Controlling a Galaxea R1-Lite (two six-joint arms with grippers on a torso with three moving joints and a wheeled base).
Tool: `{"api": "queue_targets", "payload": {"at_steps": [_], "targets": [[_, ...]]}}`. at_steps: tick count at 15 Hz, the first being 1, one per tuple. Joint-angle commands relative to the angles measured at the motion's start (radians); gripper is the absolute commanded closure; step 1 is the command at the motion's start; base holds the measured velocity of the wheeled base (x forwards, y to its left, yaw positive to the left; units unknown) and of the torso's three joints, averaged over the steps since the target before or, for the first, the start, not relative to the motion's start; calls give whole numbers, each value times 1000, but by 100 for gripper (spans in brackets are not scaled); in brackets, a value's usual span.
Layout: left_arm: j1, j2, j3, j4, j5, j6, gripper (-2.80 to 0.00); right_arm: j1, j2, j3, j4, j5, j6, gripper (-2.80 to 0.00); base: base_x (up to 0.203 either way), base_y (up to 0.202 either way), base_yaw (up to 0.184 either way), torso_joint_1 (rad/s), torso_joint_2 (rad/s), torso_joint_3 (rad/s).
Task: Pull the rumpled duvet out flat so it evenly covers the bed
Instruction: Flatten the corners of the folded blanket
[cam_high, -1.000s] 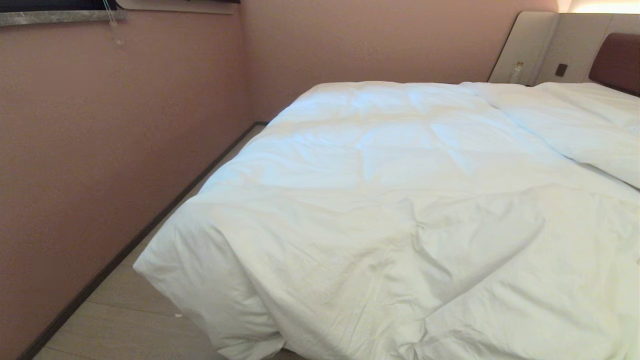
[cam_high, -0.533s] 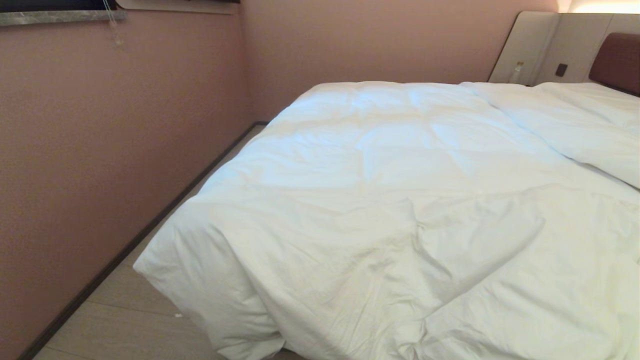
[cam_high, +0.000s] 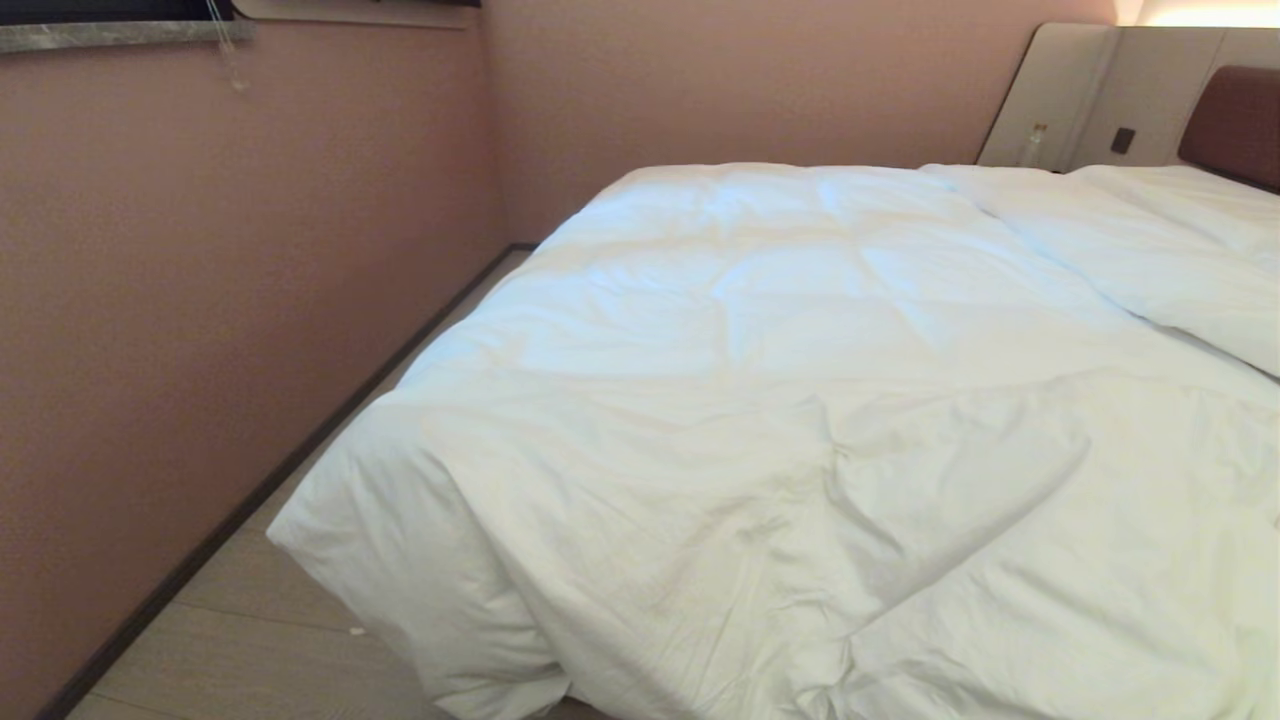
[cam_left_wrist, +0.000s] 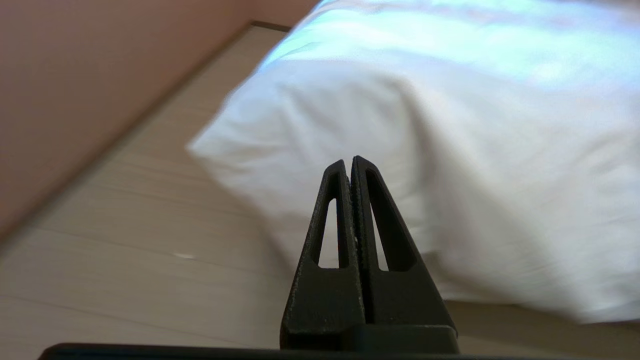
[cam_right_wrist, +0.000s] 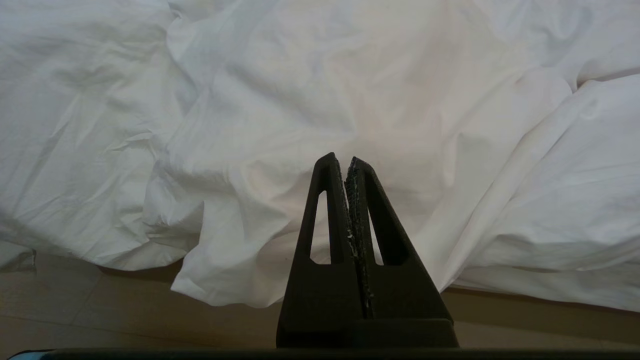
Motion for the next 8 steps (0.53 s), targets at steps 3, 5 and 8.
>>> {"api": "queue_targets", "payload": {"at_steps": [3, 5, 8], "targets": [[-24, 251, -155, 3, -27, -245, 0, 0, 0, 0, 0, 1, 0, 0, 0, 0, 0, 0, 0, 0], [-37, 530, -188, -95, -34, -370, 0, 0, 0, 0, 0, 1, 0, 0, 0, 0, 0, 0, 0, 0], [-31, 1013, -263, -292, -63, -540, 0, 0, 0, 0, 0, 1, 0, 0, 0, 0, 0, 0, 0, 0]]}}
